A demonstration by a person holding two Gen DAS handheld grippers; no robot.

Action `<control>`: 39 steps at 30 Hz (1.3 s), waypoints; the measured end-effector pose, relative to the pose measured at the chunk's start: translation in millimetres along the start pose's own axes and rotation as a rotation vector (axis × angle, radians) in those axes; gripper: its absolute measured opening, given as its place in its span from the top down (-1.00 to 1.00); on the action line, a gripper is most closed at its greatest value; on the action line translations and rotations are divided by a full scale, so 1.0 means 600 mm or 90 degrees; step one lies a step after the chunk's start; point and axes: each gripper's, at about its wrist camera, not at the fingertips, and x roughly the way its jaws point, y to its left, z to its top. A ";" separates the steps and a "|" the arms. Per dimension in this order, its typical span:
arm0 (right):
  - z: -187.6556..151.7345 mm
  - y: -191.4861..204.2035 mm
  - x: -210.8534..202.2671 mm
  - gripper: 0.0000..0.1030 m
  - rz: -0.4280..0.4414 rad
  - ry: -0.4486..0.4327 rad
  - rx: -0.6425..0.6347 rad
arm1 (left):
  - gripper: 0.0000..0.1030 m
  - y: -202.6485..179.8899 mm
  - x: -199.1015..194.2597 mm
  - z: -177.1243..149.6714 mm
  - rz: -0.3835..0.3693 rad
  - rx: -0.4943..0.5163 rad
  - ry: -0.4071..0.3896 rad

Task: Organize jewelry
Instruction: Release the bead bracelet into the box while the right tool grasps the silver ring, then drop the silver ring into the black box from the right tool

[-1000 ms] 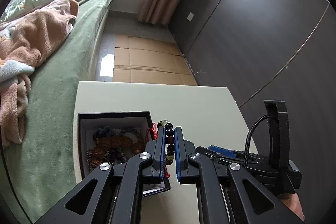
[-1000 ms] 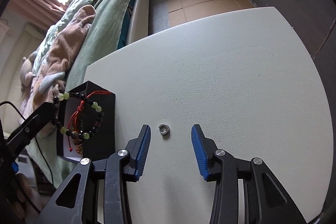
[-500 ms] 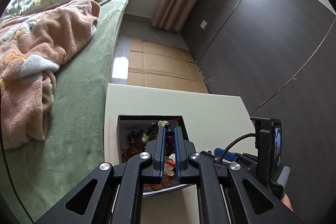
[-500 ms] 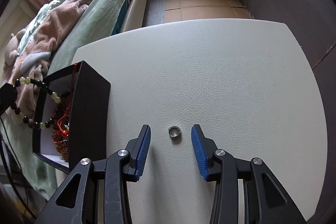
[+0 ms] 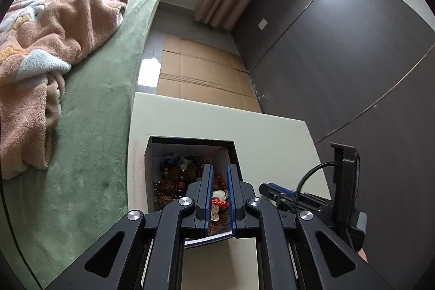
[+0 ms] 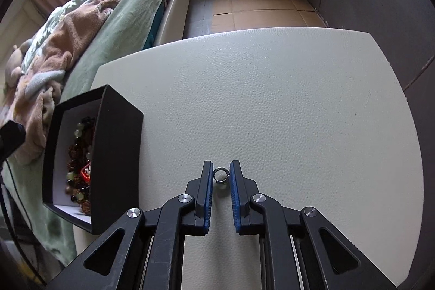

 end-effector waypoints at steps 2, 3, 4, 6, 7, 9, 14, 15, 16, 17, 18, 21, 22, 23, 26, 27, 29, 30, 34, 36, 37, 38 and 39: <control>0.002 -0.006 -0.008 0.74 0.020 -0.005 0.013 | 0.20 0.003 -0.002 0.000 0.001 -0.005 -0.003; 0.002 -0.008 -0.012 0.74 0.029 -0.008 0.018 | -0.21 0.005 -0.007 0.001 0.001 -0.008 -0.011; 0.002 -0.008 -0.017 0.74 0.039 -0.011 0.022 | -0.38 0.005 -0.013 0.001 0.002 -0.010 -0.023; 0.003 -0.004 -0.028 0.74 0.062 -0.022 0.029 | -0.39 0.005 -0.021 0.003 0.008 -0.007 -0.036; 0.004 -0.002 -0.034 0.74 0.076 -0.028 0.031 | -0.39 0.006 -0.023 0.004 0.010 -0.006 -0.039; 0.008 0.008 -0.048 0.74 0.106 -0.046 0.031 | -0.39 0.011 -0.026 0.005 0.016 -0.011 -0.043; 0.015 0.045 -0.076 0.74 0.184 -0.083 0.014 | -0.39 0.027 -0.030 0.010 0.035 -0.019 -0.051; 0.018 0.056 -0.077 0.74 0.198 -0.087 0.011 | -0.39 0.030 -0.032 0.010 0.040 -0.020 -0.054; 0.019 0.063 -0.080 0.74 0.212 -0.092 0.008 | -0.39 0.033 -0.034 0.011 0.046 -0.021 -0.056; 0.019 0.072 -0.081 0.74 0.226 -0.096 0.006 | -0.39 0.036 -0.036 0.012 0.053 -0.022 -0.058; 0.019 0.080 -0.083 0.74 0.243 -0.102 0.004 | -0.43 0.040 -0.037 0.012 0.058 -0.026 -0.059; 0.020 0.105 -0.090 0.73 0.299 -0.126 -0.007 | -0.66 0.051 -0.040 0.013 0.065 -0.037 -0.063; 0.021 0.113 -0.092 0.72 0.316 -0.135 -0.011 | -0.72 0.053 -0.041 0.013 0.068 -0.040 -0.066; 0.020 0.117 -0.094 0.70 0.326 -0.135 -0.013 | -0.73 0.055 -0.043 0.012 0.070 -0.041 -0.068; 0.019 0.116 -0.091 0.03 0.325 -0.130 -0.002 | -0.76 0.057 -0.047 0.011 0.075 -0.041 -0.073; 0.016 0.112 -0.094 -0.06 0.319 -0.138 0.004 | -0.78 0.056 -0.048 0.010 0.076 -0.040 -0.073; 0.013 0.101 -0.098 -0.06 0.318 -0.137 0.011 | -0.79 0.054 -0.049 0.008 0.078 -0.039 -0.074; 0.013 0.095 -0.099 -0.06 0.319 -0.135 0.014 | -0.80 0.051 -0.050 0.006 0.078 -0.038 -0.076; 0.002 0.069 -0.114 -0.13 0.295 -0.144 0.029 | -0.83 0.035 -0.051 -0.003 0.075 -0.023 -0.079; -0.007 0.057 -0.123 -0.30 0.281 -0.150 0.038 | -0.84 0.023 -0.052 -0.010 0.075 -0.010 -0.079; -0.011 0.053 -0.127 -0.38 0.272 -0.154 0.040 | -0.85 0.016 -0.052 -0.013 0.075 -0.003 -0.080; -0.015 0.049 -0.132 -0.41 0.263 -0.155 0.040 | -0.86 0.009 -0.051 -0.017 0.077 0.004 -0.080; -0.018 0.044 -0.136 -0.44 0.256 -0.156 0.039 | -0.88 0.002 -0.051 -0.021 0.078 0.012 -0.080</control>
